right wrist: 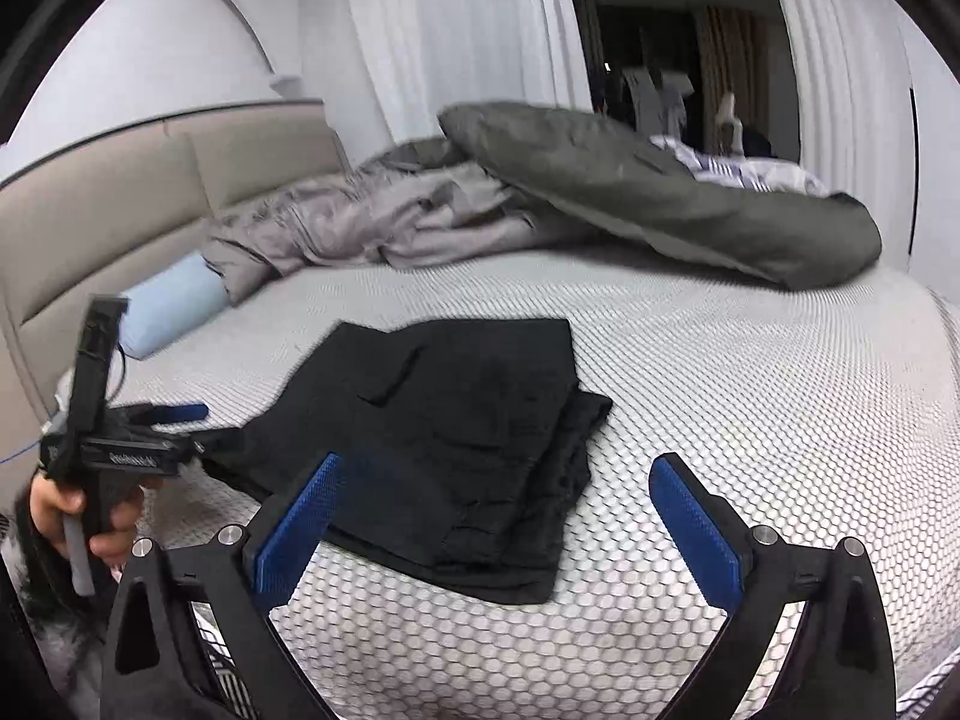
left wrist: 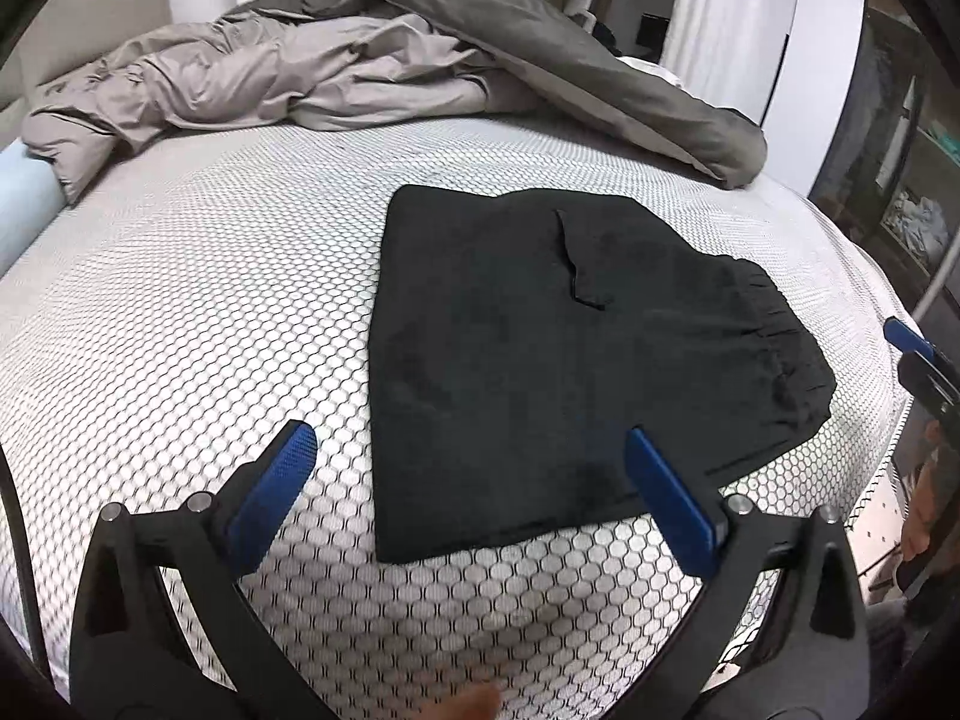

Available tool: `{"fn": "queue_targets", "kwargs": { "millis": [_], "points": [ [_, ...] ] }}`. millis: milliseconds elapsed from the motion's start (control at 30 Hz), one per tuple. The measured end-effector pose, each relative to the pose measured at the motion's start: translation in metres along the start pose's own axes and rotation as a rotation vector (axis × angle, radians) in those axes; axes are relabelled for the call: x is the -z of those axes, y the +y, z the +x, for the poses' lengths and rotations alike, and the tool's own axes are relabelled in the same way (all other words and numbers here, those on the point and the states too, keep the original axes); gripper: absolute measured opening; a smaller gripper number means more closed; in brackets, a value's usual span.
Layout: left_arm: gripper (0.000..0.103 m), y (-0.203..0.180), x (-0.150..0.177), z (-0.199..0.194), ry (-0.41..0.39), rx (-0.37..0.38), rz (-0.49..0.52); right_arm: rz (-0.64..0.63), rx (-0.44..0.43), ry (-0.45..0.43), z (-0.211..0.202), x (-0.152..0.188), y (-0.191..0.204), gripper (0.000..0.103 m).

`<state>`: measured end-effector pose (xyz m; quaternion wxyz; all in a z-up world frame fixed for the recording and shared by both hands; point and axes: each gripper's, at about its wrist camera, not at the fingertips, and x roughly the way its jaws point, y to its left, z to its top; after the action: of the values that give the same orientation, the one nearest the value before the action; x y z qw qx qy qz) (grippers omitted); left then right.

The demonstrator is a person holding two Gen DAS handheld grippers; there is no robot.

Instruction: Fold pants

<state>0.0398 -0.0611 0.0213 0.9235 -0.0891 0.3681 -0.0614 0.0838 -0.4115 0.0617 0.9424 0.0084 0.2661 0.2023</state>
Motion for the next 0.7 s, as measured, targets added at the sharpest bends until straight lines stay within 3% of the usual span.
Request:
{"fn": "queue_targets", "kwargs": {
  "millis": [233,433,700],
  "points": [
    [0.102,0.004,0.008,-0.024,-0.134,0.008,-0.006,-0.011,-0.024,0.000,0.010,0.010,0.017,0.103],
    [0.102,0.010,0.006,-0.024,-0.147,0.015,-0.023,-0.013,-0.018,0.012,0.019,0.011,0.022,0.103],
    [0.102,-0.009,0.006,-0.026,-0.190,0.040,0.073,-0.010,-0.035,-0.008,0.016,0.012,0.026,0.103]
  ]
}}
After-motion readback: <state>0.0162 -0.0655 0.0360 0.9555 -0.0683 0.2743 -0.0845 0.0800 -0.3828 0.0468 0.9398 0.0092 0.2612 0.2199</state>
